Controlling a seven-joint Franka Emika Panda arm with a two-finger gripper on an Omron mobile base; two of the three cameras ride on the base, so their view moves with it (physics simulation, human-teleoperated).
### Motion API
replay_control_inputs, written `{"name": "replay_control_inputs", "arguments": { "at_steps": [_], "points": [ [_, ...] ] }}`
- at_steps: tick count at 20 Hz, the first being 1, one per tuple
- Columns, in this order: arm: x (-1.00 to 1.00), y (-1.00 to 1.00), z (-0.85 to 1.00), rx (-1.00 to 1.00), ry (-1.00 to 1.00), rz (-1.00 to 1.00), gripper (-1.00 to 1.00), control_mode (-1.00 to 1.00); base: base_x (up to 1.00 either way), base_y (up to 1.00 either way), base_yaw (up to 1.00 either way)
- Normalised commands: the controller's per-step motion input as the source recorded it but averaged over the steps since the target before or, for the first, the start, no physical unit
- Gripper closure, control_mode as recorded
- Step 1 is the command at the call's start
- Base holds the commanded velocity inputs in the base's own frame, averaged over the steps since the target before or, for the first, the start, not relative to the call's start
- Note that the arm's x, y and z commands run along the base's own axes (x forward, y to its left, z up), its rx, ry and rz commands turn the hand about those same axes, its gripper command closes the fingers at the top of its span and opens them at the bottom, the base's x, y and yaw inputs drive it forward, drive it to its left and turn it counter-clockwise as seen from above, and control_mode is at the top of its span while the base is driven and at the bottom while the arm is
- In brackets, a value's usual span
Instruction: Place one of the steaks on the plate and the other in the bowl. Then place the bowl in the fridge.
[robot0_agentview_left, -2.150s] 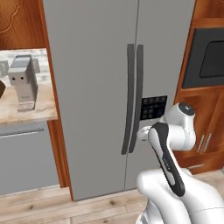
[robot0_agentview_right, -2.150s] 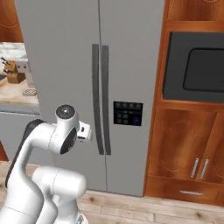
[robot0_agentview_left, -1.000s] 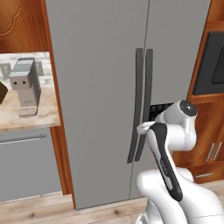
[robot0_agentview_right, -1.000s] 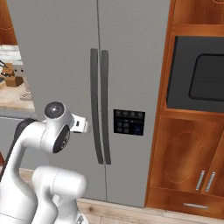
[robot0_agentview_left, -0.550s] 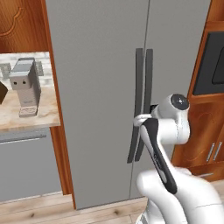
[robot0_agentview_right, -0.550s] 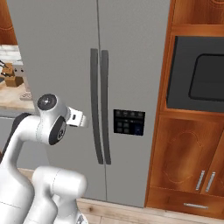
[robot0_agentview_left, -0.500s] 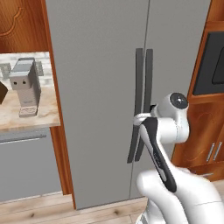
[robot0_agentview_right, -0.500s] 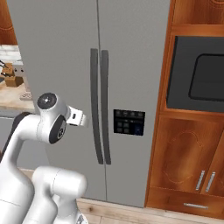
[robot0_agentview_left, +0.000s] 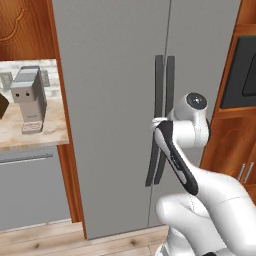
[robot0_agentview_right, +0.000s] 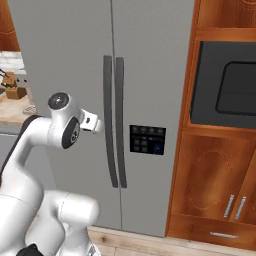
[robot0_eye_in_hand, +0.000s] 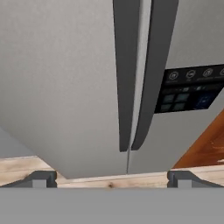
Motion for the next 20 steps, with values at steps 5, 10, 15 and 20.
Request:
{"name": "replay_control_inputs", "arguments": {
  "at_steps": [5, 10, 15, 20],
  "points": [
    [0.38, 0.0, 0.0, 0.0, -0.01, 0.0, -1.0, -1.0, 0.0, 0.0, 0.0],
    [0.4, -0.01, 0.0, 0.0, 0.0, 0.0, -1.0, -1.0, 0.0, 0.0, 0.0],
    [0.31, -0.17, 0.0, 0.0, 0.0, 0.0, -1.0, -1.0, 0.0, 0.0, 0.0],
    [0.25, -0.14, 0.0, 0.0, 0.0, 0.0, -1.0, -1.0, 0.0, 0.0, 0.0]
  ]
}}
